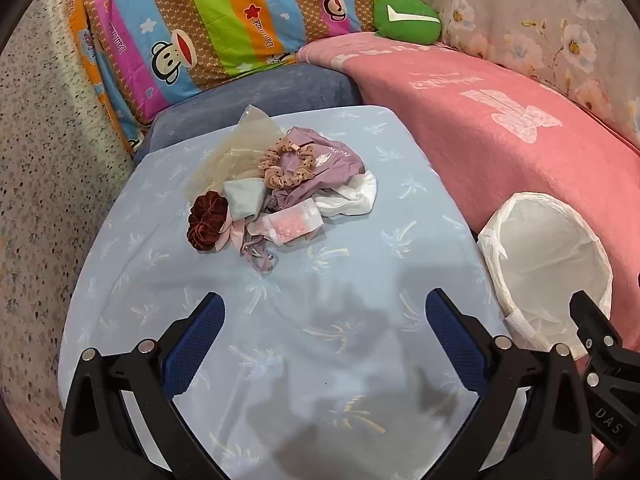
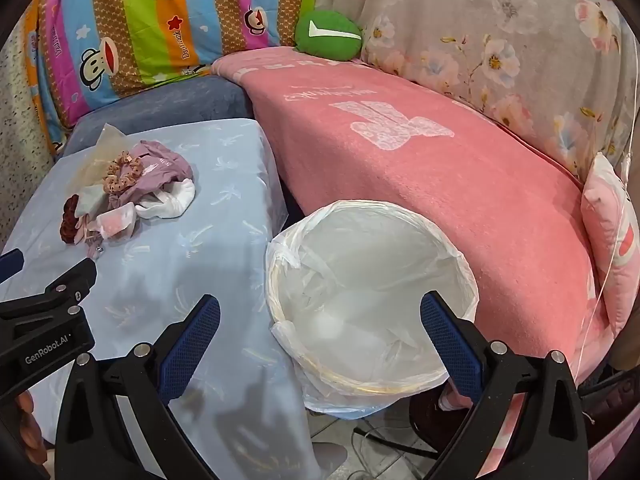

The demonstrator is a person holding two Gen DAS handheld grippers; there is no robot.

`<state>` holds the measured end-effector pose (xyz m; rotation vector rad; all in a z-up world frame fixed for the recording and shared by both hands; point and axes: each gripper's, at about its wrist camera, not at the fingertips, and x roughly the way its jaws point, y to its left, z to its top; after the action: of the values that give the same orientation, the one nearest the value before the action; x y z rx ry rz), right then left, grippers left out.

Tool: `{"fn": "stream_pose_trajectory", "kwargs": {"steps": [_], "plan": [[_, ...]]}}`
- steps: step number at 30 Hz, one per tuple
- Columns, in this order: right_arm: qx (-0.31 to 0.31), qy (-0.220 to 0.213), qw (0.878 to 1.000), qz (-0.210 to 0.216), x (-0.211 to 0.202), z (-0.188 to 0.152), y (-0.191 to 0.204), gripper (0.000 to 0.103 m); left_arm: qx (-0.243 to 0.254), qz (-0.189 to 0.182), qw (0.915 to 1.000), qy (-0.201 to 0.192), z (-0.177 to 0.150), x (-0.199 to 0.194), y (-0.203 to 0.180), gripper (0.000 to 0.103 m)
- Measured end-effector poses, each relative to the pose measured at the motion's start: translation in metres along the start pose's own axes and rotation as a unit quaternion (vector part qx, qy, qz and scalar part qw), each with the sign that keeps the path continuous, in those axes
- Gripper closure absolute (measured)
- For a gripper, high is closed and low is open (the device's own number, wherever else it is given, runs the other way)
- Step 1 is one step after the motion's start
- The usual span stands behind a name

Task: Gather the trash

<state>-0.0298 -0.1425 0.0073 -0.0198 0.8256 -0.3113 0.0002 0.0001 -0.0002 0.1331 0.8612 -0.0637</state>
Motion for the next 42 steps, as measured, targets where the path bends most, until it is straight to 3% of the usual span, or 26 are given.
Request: {"fn": "stream_pose_trajectory", "kwargs": {"steps": [42], "plan": [[0.002, -0.007, 1.0, 0.005, -0.005, -0.002, -0.01, 0.006, 0.003, 0.005, 1.0, -0.002, -0.001, -0.008, -0.004, 0.007]]}}
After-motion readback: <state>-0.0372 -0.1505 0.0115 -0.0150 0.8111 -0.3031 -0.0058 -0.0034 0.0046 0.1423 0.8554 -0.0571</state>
